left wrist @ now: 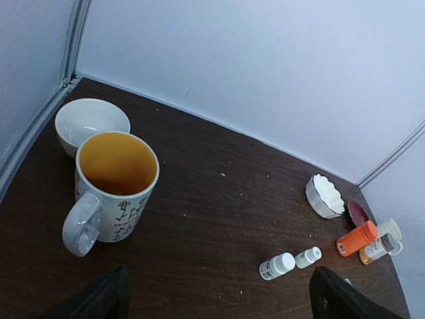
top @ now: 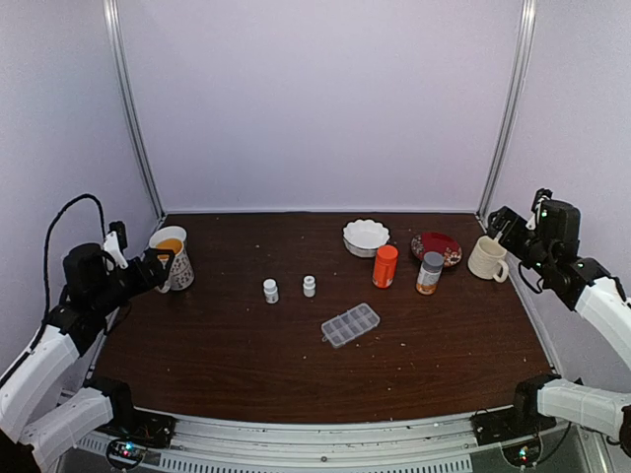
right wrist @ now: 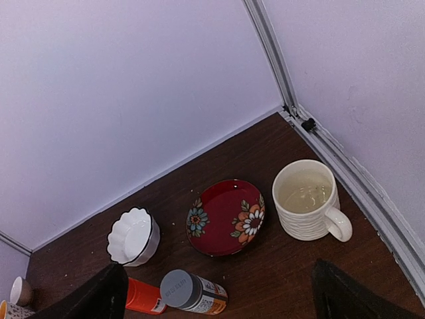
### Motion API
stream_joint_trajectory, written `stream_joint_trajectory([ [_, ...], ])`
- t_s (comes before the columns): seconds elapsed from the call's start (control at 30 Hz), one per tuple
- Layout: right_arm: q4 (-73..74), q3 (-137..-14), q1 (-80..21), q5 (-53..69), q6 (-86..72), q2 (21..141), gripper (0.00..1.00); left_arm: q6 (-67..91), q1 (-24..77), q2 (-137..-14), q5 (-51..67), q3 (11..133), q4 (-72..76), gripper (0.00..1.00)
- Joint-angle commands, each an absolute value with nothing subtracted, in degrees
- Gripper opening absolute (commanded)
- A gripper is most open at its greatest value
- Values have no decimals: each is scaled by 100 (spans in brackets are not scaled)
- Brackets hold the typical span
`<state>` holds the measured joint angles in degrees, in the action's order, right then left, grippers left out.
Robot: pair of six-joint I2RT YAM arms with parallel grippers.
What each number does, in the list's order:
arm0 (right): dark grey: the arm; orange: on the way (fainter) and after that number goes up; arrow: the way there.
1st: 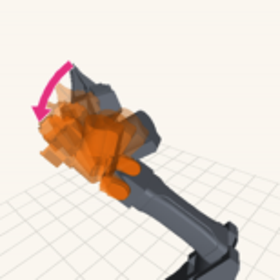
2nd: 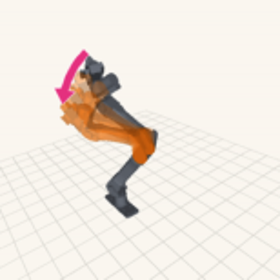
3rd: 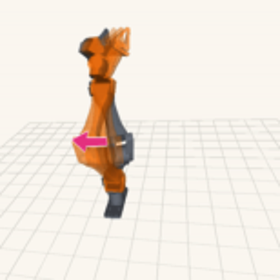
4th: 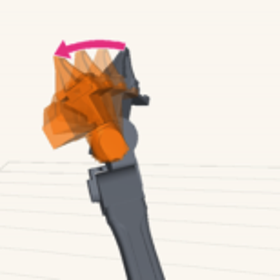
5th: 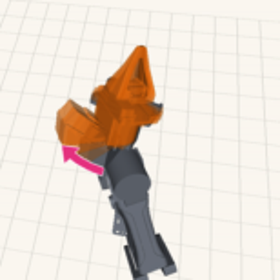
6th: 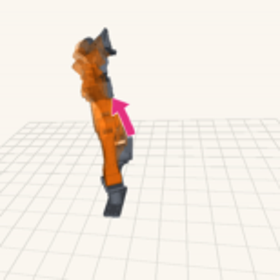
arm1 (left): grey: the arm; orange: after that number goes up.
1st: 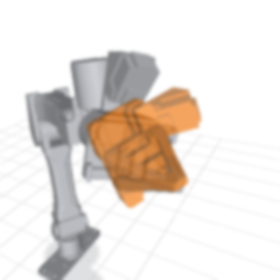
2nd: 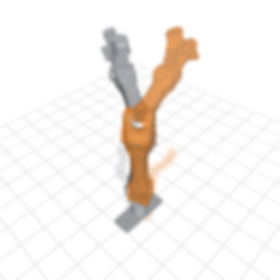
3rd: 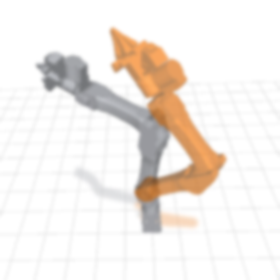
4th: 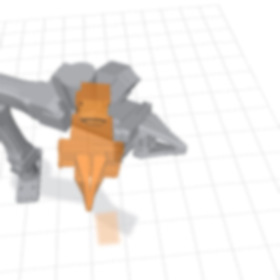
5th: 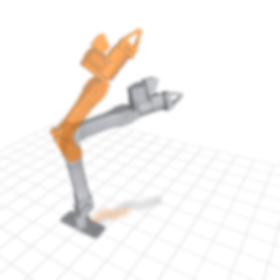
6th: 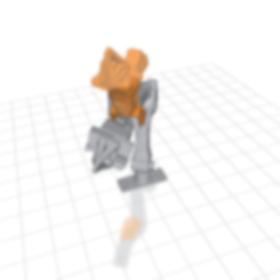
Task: Sort the pills into containers
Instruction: Position the pill container at the center of the board.
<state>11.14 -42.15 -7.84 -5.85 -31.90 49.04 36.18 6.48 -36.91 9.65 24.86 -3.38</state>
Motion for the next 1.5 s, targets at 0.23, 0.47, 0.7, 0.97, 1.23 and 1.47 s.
stream_joint_trajectory([
  [0.23, 1543, -4036, -738, 398, -2972, 4869, 100, 3955, 664, -4146, 1189, 3010, -523, 98],
  [0.47, 2002, -4069, -1414, 454, -3321, 5204, 100, 4289, 668, -4761, 2247, 2633, 897, 98],
  [0.7, 1057, -3595, -3063, -391, -4708, 5749, 100, 4691, 987, -5652, 2577, 2498, 1794, 97],
  [0.97, 1024, -4797, -4393, -1032, -5477, 7793, 100, 4180, 1699, -5811, 2427, 2786, 1615, 96],
  [1.23, 2792, -6544, -5201, -1759, -6796, 9351, 100, 3922, 1836, -5474, 2397, 2721, 1087, 96],
  [1.47, 4360, -8007, -5370, -1877, -7515, 10329, 100, 3760, 1837, -4870, 2377, 2474, 717, 96],
])
